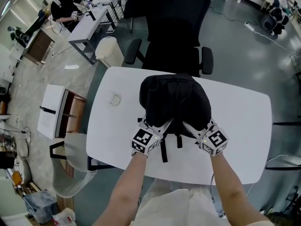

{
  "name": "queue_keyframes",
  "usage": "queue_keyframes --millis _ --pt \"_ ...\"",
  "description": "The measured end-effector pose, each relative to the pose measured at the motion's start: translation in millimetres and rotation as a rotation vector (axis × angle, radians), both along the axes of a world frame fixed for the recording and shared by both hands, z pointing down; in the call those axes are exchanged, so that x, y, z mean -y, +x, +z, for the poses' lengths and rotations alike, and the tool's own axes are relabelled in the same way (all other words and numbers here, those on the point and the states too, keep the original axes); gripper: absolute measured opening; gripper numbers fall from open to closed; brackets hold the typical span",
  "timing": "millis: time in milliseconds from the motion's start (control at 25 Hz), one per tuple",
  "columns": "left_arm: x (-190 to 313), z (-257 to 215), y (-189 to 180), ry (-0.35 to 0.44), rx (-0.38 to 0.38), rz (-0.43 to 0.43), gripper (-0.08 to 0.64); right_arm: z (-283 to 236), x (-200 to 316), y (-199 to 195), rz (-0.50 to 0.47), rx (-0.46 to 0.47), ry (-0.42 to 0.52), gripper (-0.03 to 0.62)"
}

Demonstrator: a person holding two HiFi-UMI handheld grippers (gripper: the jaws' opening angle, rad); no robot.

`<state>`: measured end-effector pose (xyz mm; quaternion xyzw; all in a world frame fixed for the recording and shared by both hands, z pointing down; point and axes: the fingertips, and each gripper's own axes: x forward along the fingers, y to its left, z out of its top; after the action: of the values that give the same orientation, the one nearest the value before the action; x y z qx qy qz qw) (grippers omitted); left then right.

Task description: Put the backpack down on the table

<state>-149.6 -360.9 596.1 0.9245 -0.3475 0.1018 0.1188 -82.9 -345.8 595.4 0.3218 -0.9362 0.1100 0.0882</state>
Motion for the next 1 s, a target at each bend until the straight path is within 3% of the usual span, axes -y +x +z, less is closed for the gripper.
queue_keyframes --millis 480,1000 --pt "3.9 3.3 -4.0 -0.018 -0.002 -0.029 0.195 2.9 2.2 1.6 0.028 -0.028 -0.021 0.224" --pt "-0.1 12.4 -23.8 -0.095 -0.025 -0.109 0.307 5.3 1.1 12.1 0.079 -0.064 -0.065 0.29"
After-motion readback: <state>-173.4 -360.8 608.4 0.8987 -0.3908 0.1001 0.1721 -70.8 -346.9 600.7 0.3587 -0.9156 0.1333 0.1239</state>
